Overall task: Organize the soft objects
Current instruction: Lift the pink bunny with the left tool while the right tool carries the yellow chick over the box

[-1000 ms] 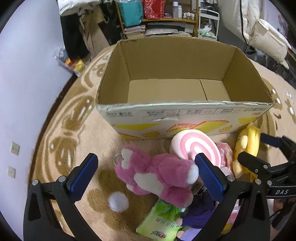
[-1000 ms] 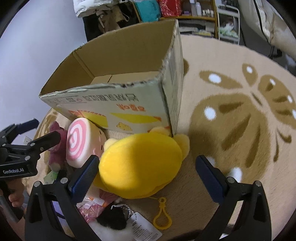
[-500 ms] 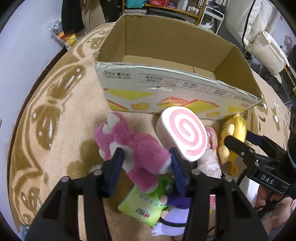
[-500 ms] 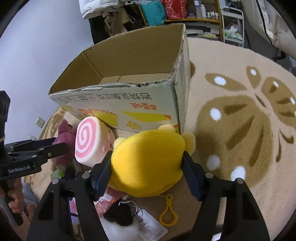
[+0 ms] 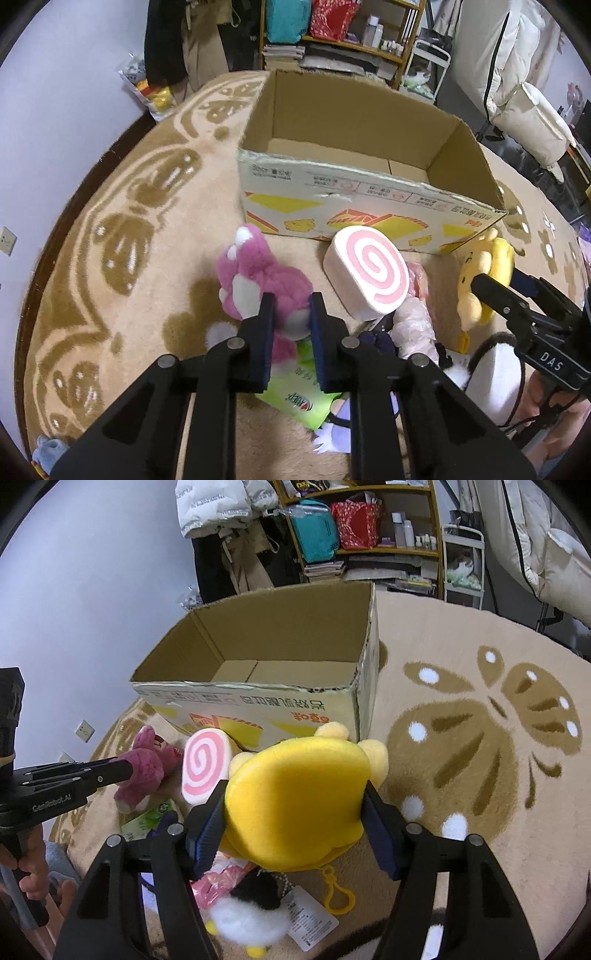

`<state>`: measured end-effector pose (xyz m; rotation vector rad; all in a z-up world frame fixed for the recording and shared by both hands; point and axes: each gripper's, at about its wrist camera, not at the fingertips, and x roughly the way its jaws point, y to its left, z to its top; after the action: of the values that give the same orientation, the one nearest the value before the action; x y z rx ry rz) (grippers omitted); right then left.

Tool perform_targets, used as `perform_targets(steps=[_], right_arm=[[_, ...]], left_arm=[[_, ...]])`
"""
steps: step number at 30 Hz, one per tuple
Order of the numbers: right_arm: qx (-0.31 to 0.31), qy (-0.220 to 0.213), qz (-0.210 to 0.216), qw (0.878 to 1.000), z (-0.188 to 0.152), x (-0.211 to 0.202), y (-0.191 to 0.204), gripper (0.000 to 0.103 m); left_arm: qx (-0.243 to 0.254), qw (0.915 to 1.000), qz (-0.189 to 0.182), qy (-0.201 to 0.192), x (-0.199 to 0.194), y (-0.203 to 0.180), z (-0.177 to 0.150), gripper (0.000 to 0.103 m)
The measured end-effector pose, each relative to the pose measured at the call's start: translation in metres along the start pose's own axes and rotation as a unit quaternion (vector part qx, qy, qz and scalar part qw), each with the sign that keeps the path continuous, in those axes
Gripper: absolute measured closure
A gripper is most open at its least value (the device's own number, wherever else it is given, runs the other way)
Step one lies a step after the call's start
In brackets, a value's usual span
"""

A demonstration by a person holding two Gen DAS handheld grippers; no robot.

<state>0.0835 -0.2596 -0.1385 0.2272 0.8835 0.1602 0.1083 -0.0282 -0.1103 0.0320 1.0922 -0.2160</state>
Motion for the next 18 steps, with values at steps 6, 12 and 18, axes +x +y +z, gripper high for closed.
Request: perform_targets(steps=[6,12,18], right_arm=[[-0.007,-0.022,0.003,1.000,0.004,-0.018,0.005,0.031],[-0.007,-0.049,0.010,0.999,0.010,-0.037,0.008,0.031],[-0.001,-0.080,0.029,0.996,0.027,-0.055,0.009,0.031]], left_arm=[[-0.003,0.9987,0.018,-0.048,-0.025,0.005,-0.003,0.086],[0.004,0.9949,0.026,-0.098,-0.057,0.004,-0.003,0.086],[0.020,0.9877,0.028,-0.153,-0.092,-0.001,0.008,0.086]])
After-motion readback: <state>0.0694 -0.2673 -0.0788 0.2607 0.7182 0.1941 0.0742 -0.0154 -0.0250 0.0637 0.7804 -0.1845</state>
